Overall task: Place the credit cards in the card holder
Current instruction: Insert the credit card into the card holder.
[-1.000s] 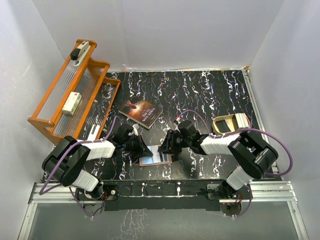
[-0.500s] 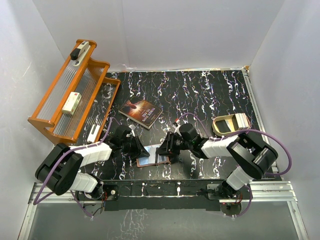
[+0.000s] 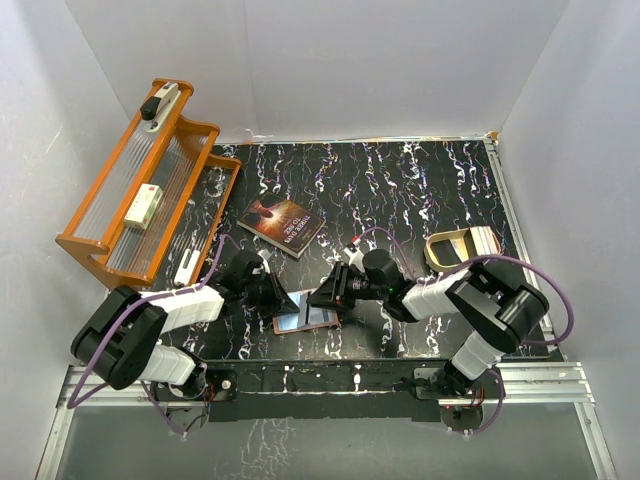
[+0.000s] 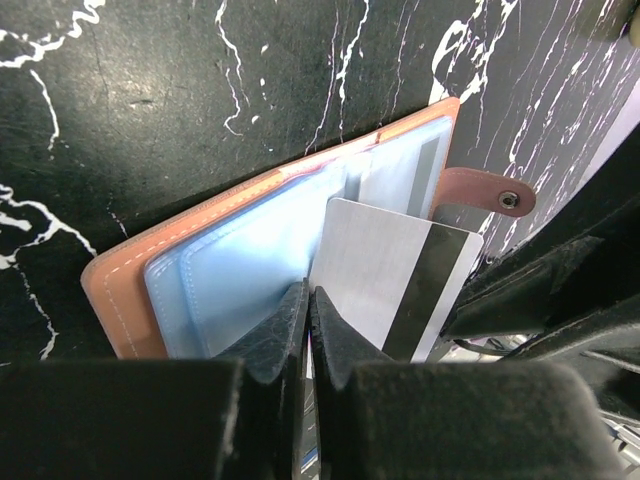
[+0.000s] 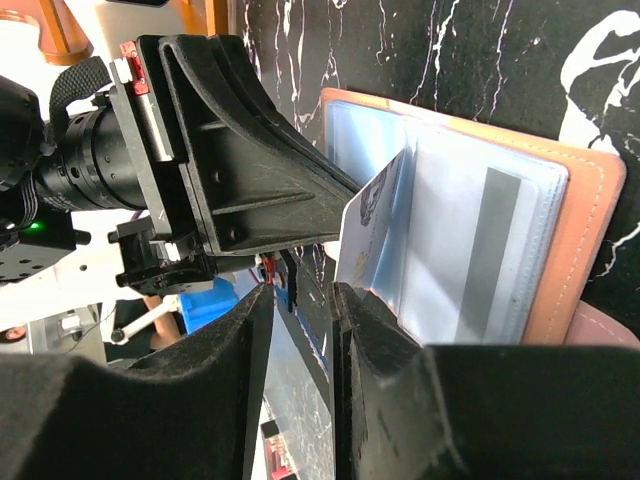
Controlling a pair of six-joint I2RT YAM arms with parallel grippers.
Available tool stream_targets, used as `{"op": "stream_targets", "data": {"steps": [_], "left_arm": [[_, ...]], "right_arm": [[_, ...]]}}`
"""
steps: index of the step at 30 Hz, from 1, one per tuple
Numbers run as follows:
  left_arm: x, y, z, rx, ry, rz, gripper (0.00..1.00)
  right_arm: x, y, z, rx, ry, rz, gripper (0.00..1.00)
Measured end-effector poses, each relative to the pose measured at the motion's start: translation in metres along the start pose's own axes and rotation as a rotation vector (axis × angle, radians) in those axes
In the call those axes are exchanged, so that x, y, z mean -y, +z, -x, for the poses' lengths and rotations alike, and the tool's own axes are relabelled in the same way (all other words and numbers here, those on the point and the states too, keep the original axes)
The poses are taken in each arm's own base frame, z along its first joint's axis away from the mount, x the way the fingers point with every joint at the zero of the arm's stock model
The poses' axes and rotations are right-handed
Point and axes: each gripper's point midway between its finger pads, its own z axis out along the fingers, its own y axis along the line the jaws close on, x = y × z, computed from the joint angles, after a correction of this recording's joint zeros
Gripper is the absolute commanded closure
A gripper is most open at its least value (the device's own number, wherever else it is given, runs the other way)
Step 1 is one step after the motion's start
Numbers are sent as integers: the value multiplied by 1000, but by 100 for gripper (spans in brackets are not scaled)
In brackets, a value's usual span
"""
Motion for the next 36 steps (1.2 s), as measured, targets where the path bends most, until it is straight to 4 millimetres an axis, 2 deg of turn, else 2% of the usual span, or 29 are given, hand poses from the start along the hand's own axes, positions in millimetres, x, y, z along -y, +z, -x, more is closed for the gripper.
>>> {"op": "stream_targets", "data": {"steps": [8, 14, 21, 23, 29, 36], "left_arm": [[2, 2, 0, -5, -1, -11, 99], [2, 2, 0, -5, 0, -13, 98], [1, 2, 0, -5, 0, -14, 98], [1, 2, 0, -4, 0, -15, 98], [1, 2, -1, -5, -3, -16, 96], [1, -3, -1, 0, 4, -4, 83]], "right_arm": [[4, 4, -2, -3, 63, 28, 75], [7, 5, -3, -5, 71, 17, 81], [32, 6, -5, -17, 56, -115, 77], [34, 4, -3, -11, 35, -144, 80], [31, 1, 3, 4, -33, -170, 100], [38, 0, 2, -7, -68, -195, 100]]}}
